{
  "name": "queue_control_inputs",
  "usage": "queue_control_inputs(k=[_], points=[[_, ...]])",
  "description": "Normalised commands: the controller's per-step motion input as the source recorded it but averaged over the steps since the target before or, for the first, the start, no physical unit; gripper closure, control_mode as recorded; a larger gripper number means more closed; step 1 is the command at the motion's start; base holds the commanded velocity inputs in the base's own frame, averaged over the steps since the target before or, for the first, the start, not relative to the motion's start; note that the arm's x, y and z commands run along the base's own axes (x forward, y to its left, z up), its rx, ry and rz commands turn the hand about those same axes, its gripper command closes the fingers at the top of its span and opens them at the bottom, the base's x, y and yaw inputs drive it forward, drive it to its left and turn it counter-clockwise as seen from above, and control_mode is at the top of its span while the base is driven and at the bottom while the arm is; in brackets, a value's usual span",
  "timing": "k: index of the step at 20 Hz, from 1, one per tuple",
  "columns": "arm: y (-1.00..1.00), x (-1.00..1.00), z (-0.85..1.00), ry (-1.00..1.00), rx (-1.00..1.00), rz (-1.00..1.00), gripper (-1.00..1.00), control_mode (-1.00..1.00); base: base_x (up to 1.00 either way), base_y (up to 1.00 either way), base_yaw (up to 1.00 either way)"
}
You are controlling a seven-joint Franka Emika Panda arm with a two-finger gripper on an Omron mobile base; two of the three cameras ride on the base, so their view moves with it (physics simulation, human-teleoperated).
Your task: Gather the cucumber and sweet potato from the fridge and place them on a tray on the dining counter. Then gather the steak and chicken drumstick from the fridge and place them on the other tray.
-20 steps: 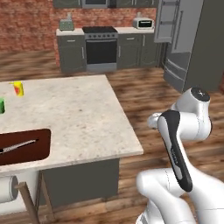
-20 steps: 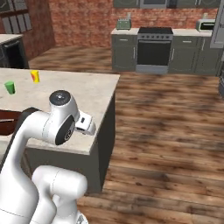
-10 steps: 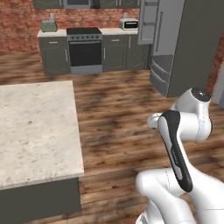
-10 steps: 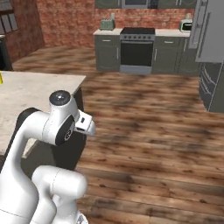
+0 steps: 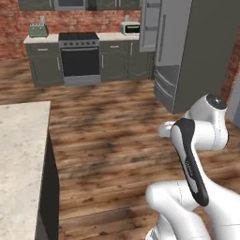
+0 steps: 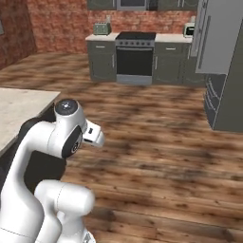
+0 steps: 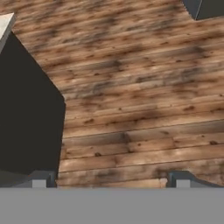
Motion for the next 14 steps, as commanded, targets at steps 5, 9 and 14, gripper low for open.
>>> queue_control_inputs(k=[5, 9, 14], points=[[0.00, 0.00, 0.00, 0.00, 0.00, 0.00, -1.00, 1.00, 1.00, -0.09, 0.00], [0.00, 0.00, 0.00, 0.00, 0.00, 0.00, -1.00, 1.00, 1.00, 0.00, 0.00], [0.00, 0.00, 0.00, 0.00, 0.00, 0.00, -1.00, 1.00, 1.00, 0.00, 0.00]])
